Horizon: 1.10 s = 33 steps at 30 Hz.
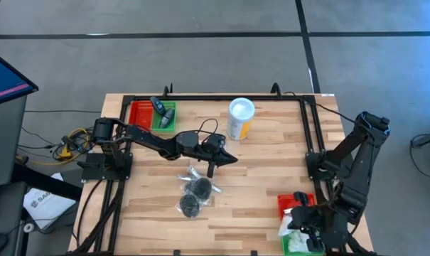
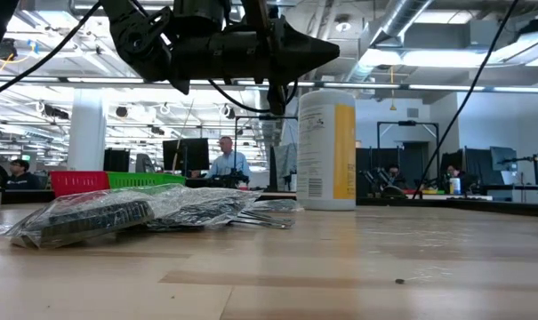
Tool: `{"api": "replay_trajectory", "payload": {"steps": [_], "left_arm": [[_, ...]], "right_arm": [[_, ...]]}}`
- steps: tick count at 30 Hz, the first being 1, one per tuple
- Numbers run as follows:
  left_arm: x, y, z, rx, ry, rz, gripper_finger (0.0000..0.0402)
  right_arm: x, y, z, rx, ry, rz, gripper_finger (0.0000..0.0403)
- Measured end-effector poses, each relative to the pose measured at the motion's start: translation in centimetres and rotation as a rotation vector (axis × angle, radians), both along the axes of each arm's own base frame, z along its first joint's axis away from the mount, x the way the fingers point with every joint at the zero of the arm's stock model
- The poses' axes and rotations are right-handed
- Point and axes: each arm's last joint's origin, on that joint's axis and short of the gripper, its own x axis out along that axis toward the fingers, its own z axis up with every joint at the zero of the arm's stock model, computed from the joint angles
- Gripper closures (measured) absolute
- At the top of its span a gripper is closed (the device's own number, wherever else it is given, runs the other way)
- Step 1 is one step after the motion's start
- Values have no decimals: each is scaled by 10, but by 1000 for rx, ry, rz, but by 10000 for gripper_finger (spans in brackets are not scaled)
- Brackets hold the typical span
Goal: Pick & Place Travel size toiletries
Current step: Put the white cotton pack into the bottom green bin
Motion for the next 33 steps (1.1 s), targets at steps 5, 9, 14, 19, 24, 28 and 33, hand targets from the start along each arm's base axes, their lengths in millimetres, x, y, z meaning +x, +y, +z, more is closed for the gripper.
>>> {"api": "replay_trajectory", "payload": {"steps": [5,9,14,19,24,28,33], "left_arm": [[0,0,0,0,0,0,399],[0,0,0,0,0,0,399],[0,0,0,0,-5,0,399],[0,0,0,0,-5,0,399],[0,0,1,-1,-8,0,399],[0,0,1,-1,-9,0,399],[0,0,1,-3,-11,0,399]], "right_arm": [[-5,9,-8,-17,12,0,403],[-6,20,-22,-41,49,1,403],[-6,32,-35,-54,72,1,403],[-11,38,-44,-56,102,-20,403],[-17,40,-50,-68,139,-55,403],[-19,43,-54,-78,151,-62,403],[-20,46,-53,-42,163,-62,403]]}}
